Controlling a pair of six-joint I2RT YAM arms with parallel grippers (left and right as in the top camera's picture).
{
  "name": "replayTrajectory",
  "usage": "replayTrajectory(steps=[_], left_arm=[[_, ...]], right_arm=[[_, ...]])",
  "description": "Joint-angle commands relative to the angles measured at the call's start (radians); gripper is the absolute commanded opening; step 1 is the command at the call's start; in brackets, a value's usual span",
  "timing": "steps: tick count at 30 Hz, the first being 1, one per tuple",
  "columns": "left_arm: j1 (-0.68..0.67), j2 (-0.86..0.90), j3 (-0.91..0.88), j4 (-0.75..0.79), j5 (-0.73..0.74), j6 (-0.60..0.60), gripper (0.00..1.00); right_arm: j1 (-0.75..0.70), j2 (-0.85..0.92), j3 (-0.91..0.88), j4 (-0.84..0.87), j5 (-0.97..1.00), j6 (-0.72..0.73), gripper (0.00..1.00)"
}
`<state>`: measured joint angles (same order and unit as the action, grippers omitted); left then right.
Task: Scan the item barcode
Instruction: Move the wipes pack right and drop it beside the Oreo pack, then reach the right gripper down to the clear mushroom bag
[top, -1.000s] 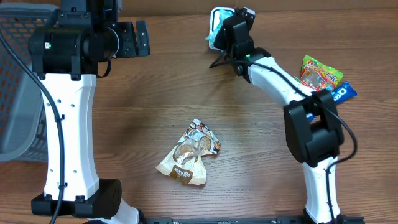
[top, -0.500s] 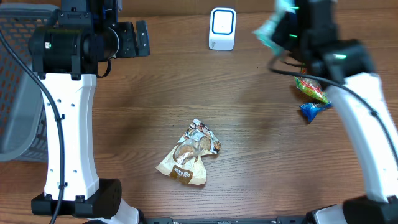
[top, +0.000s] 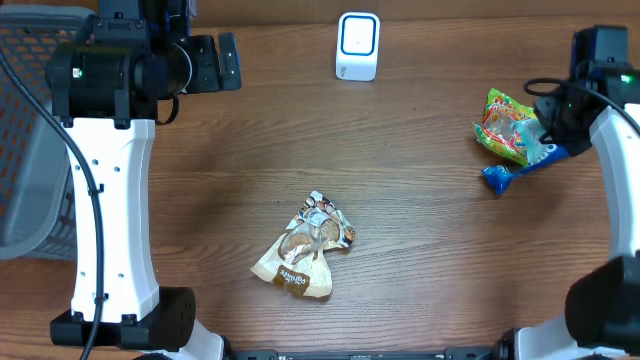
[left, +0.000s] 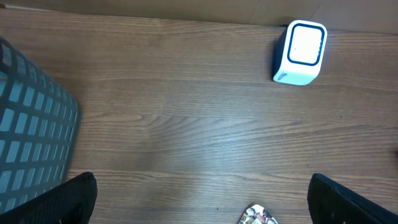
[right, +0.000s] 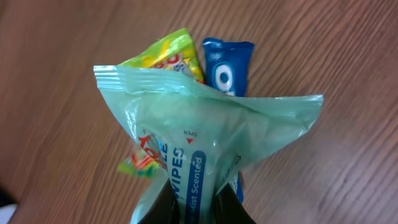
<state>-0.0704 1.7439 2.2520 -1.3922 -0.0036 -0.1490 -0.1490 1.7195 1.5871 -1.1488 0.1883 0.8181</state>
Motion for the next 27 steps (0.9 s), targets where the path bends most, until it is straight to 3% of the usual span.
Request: replayTrajectory(steps=[1, 3, 4, 5, 6, 7, 10, 12, 17, 20, 27], left_arm=[[-0.002, 0.003, 0.001, 0.002, 0.000, 0.018, 1.00], [-0.002, 0.003, 0.001, 0.002, 0.001, 0.018, 1.00], [-0.002, 0.003, 0.001, 0.002, 0.001, 0.018, 1.00], [-0.002, 0.003, 0.001, 0.002, 0.001, 0.018, 1.00], [-0.002, 0.003, 0.001, 0.002, 0.001, 0.018, 1.00], [-0.002, 0.003, 0.001, 0.002, 0.001, 0.018, 1.00], [-0.002, 0.003, 0.001, 0.002, 0.001, 0.018, 1.00], [-0.002, 0.003, 0.001, 0.002, 0.001, 0.018, 1.00], [-0.002, 0.003, 0.001, 0.002, 0.001, 0.018, 1.00], [-0.002, 0.003, 0.001, 0.002, 0.001, 0.018, 1.00], [-0.002, 0.003, 0.001, 0.002, 0.001, 0.018, 1.00]], right_arm=[[-0.020, 0.043, -0.042, 0.033, -0.008, 0.013, 0.04], [-0.020, 0.068, -0.043, 0.034, -0.008, 0.013, 0.09], [-0.020, 0.073, -0.043, 0.034, -0.008, 0.013, 0.20], [-0.020, 0.074, -0.043, 0.035, -0.008, 0.013, 0.39], [-0.020, 0.074, -0.043, 0.039, -0.008, 0.013, 0.69], [-0.020, 0.074, -0.042, 0.042, -0.008, 0.013, 0.83], [-0.020, 0.074, -0.041, 0.058, -0.019, -0.068, 0.84], [-0.021, 0.072, -0.030, 0.063, -0.112, -0.228, 0.84], [0.021, 0.059, 0.047, 0.051, -0.398, -0.459, 0.76], [0.126, 0.042, 0.087, 0.033, -0.514, -0.560, 0.75], [0.488, 0.055, 0.094, 0.021, -0.450, -0.697, 0.82]])
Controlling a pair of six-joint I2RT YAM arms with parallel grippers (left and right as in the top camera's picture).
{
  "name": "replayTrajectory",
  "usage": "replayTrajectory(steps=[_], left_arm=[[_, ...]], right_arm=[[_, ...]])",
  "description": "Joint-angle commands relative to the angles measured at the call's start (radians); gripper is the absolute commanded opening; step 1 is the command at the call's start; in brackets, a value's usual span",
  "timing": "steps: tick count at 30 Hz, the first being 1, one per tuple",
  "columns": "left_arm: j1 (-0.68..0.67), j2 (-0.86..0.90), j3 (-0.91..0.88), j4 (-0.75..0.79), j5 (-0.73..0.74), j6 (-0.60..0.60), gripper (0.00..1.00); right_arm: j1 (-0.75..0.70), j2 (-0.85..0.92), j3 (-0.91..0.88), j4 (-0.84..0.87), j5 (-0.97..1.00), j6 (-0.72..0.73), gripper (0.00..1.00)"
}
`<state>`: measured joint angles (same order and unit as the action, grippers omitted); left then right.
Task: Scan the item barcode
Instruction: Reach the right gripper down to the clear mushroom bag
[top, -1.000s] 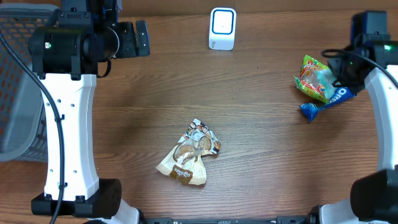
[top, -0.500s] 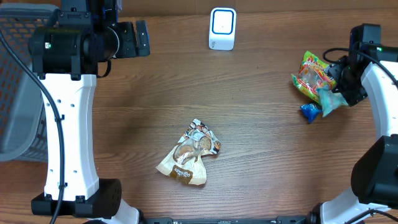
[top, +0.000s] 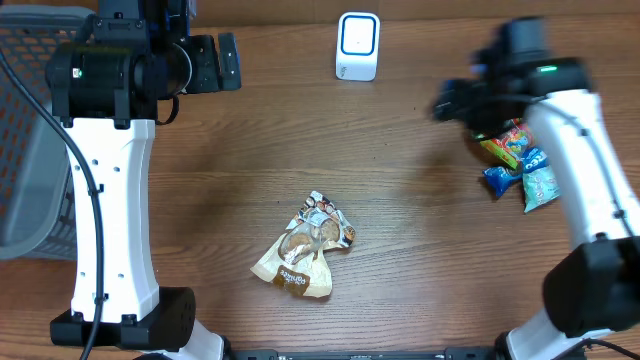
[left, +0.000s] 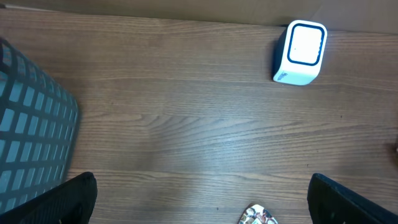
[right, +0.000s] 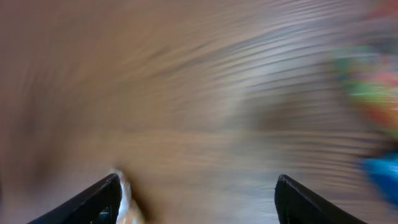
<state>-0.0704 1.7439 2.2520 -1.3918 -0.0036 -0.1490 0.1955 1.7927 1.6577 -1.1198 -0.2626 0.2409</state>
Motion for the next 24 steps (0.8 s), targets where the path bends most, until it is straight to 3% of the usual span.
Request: replayTrajectory(steps=[1, 6, 15, 20, 24], left_arm=[[-0.002, 0.003, 0.001, 0.001, 0.001, 0.018, 1.00], [-0.002, 0.003, 0.001, 0.001, 0.001, 0.018, 1.00], [-0.002, 0.003, 0.001, 0.001, 0.000, 0.018, 1.00], [-0.002, 0.003, 0.001, 0.001, 0.001, 0.018, 1.00], [-0.002, 0.003, 0.001, 0.001, 0.001, 0.018, 1.00]], right_arm=[[0.213, -0.010, 0.024, -0.011, 0.064, -0.128, 0.83], [0.462, 0.047, 0.007, -0.016, 0.275, -0.149, 0.95], [0.649, 0.236, -0.014, -0.011, 0.273, -0.222, 0.96], [0.690, 0.343, -0.014, -0.037, 0.258, -0.235, 0.93], [0.693, 0.364, -0.014, -0.069, 0.231, -0.234, 0.77]])
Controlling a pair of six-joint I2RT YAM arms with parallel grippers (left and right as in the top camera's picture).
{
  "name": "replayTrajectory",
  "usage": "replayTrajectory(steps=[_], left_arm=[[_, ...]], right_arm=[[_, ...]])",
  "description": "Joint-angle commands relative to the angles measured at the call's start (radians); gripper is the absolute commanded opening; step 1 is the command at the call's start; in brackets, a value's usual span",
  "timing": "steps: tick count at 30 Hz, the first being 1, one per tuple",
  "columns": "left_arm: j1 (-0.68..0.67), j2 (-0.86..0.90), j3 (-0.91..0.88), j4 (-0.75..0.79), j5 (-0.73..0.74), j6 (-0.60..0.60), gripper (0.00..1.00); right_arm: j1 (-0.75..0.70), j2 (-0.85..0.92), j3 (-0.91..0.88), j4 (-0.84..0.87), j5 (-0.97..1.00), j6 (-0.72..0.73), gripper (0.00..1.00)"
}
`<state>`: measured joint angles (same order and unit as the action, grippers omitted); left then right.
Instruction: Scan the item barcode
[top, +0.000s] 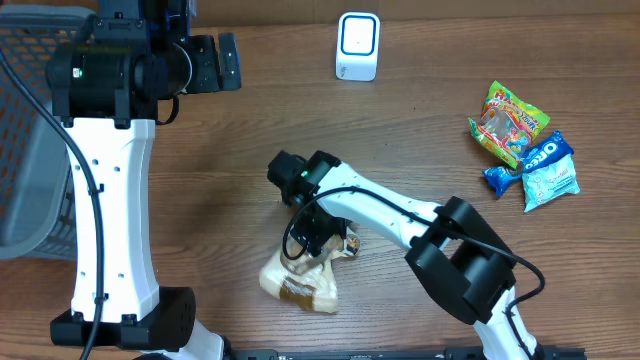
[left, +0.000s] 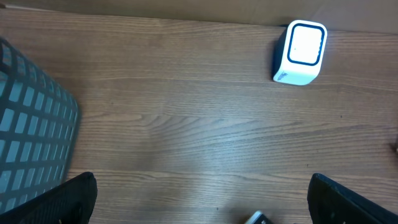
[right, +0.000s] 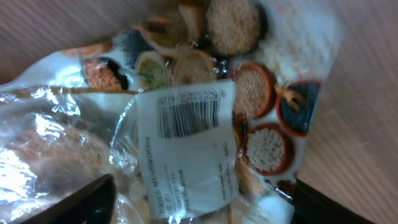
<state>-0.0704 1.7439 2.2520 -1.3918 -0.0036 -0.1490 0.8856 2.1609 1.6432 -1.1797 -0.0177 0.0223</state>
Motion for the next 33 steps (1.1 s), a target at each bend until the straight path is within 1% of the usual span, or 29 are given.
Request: replayTrajectory(steps=[1, 3, 4, 5, 6, 7, 9, 13, 20, 23, 27, 29, 33], left_arm=[[-0.002, 0.003, 0.001, 0.001, 0.001, 0.018, 1.00], [-0.002, 0.003, 0.001, 0.001, 0.000, 0.018, 1.00], [-0.002, 0.003, 0.001, 0.001, 0.000, 0.018, 1.00], [-0.002, 0.003, 0.001, 0.001, 0.001, 0.018, 1.00], [-0.002, 0.003, 0.001, 0.001, 0.001, 0.018, 1.00], [-0.002, 0.003, 0.001, 0.001, 0.001, 0.018, 1.00], [-0.002, 0.003, 0.001, 0.001, 0.001, 0.018, 1.00], [-0.002, 0.003, 0.001, 0.001, 0.000, 0.018, 1.00], [-0.002, 0.003, 0.001, 0.001, 0.001, 0.018, 1.00], [-0.002, 0.003, 0.001, 0.001, 0.001, 0.018, 1.00], [-0.002, 0.003, 0.001, 0.001, 0.001, 0.018, 1.00], [-0.002, 0.003, 0.001, 0.001, 0.001, 0.018, 1.00], [-0.002, 0.003, 0.001, 0.001, 0.001, 0.018, 1.00]], right_arm=[[0.002, -0.004, 0.000, -0.011, -0.027, -0.015, 0.70], [0.001, -0.004, 0.000, -0.011, -0.032, 0.007, 0.48], [-0.001, -0.004, 0.000, -0.011, -0.034, 0.023, 0.34], [-0.003, -0.004, 0.000, -0.011, -0.033, 0.040, 0.17], [-0.006, -0.004, 0.001, -0.011, -0.036, 0.059, 0.07], [-0.011, -0.004, 0.001, -0.012, -0.037, 0.079, 0.04], [-0.026, -0.005, 0.004, -0.021, -0.049, 0.118, 0.04], [-0.091, -0.005, 0.036, -0.039, -0.215, 0.121, 0.04], [-0.277, -0.006, 0.055, -0.034, -0.436, 0.121, 0.04], [-0.349, -0.006, 0.055, -0.034, -0.494, 0.127, 0.04], [-0.445, -0.006, 0.055, -0.031, -0.500, 0.203, 0.04], [-0.478, -0.011, 0.055, -0.030, -0.484, 0.206, 0.11], [-0.491, -0.039, 0.069, -0.031, -0.299, 0.196, 0.22]])
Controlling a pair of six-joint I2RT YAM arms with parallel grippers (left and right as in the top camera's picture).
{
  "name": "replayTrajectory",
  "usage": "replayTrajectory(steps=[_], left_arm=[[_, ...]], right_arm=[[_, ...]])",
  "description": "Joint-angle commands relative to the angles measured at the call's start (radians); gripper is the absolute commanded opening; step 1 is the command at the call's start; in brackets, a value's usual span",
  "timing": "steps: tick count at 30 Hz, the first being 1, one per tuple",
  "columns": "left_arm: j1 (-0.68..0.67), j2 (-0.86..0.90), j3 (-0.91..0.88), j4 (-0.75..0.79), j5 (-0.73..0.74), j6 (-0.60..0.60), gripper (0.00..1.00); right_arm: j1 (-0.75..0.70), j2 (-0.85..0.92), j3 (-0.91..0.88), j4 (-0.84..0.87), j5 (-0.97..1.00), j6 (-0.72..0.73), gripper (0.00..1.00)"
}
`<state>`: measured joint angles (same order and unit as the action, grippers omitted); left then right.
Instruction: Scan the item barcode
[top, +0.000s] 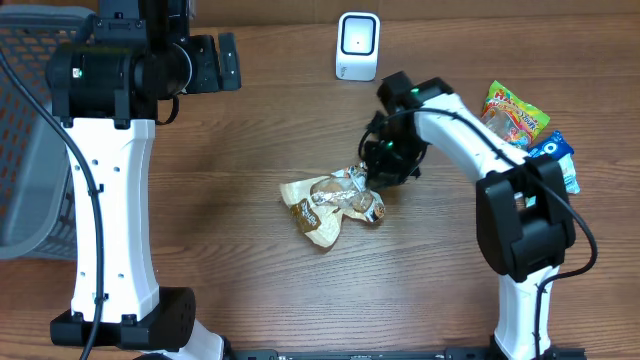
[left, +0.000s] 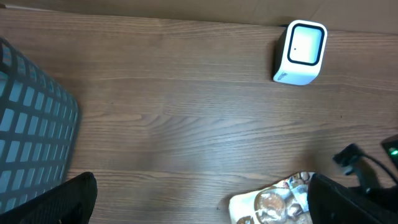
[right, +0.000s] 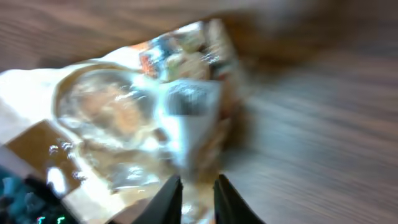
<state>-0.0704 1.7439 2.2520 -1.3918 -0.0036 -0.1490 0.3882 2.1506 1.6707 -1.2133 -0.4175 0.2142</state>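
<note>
The item is a tan and white snack bag (top: 330, 200) with a clear window, lying mid-table; its white label shows blurred in the right wrist view (right: 186, 109). My right gripper (top: 376, 176) is shut on the bag's right end, fingers (right: 171, 194) close together around the film. The white scanner (top: 357, 45) stands at the far edge, a short way beyond the bag, and also shows in the left wrist view (left: 300, 45). My left gripper (top: 222, 62) hangs open high at the back left, nothing between its fingers (left: 68, 199); the bag (left: 273, 205) lies below it to the right.
A grey mesh basket (top: 25, 130) stands at the left edge. At the right lie a colourful candy bag (top: 515, 118) and a blue Oreo pack (top: 552, 148), partly behind my right arm.
My right gripper was open over the bag at the table's front middle. Now it is shut on the bag's end, and the bag lies farther back and right, nearer the scanner. The left arm has not moved.
My right gripper first held a wipes pack over the candy pile at the right. Then the wipes lay by the Oreo pack and the open gripper was away to the left. Then it was over the snack bag, and now holds it nearer the scanner.
</note>
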Motion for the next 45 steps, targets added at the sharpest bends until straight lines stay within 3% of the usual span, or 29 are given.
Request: replayTrajectory(steps=[1, 11, 21, 29, 34, 40, 45], left_arm=[[-0.002, 0.003, 0.001, 0.001, 0.001, 0.018, 1.00], [-0.002, 0.003, 0.001, 0.001, 0.000, 0.018, 1.00], [-0.002, 0.003, 0.001, 0.001, 0.001, 0.018, 1.00], [-0.002, 0.003, 0.001, 0.001, 0.001, 0.018, 1.00], [-0.002, 0.003, 0.001, 0.001, 0.001, 0.018, 1.00], [-0.002, 0.003, 0.001, 0.001, 0.001, 0.018, 1.00], [-0.002, 0.003, 0.001, 0.001, 0.001, 0.018, 1.00]], right_arm=[[0.010, -0.038, 0.050, 0.003, 0.114, -0.020, 0.24], [0.132, -0.106, 0.131, -0.007, 0.231, -0.269, 0.46], [0.311, -0.105, 0.104, 0.008, 0.336, -0.492, 0.75], [0.296, -0.079, -0.033, 0.100, 0.558, -0.586, 0.76], [0.244, -0.074, -0.127, 0.232, 0.596, -0.616, 0.97], [0.214, -0.073, -0.230, 0.297, 0.500, -0.638, 0.93], [0.220, -0.073, -0.239, 0.283, 0.422, -0.603, 0.74]])
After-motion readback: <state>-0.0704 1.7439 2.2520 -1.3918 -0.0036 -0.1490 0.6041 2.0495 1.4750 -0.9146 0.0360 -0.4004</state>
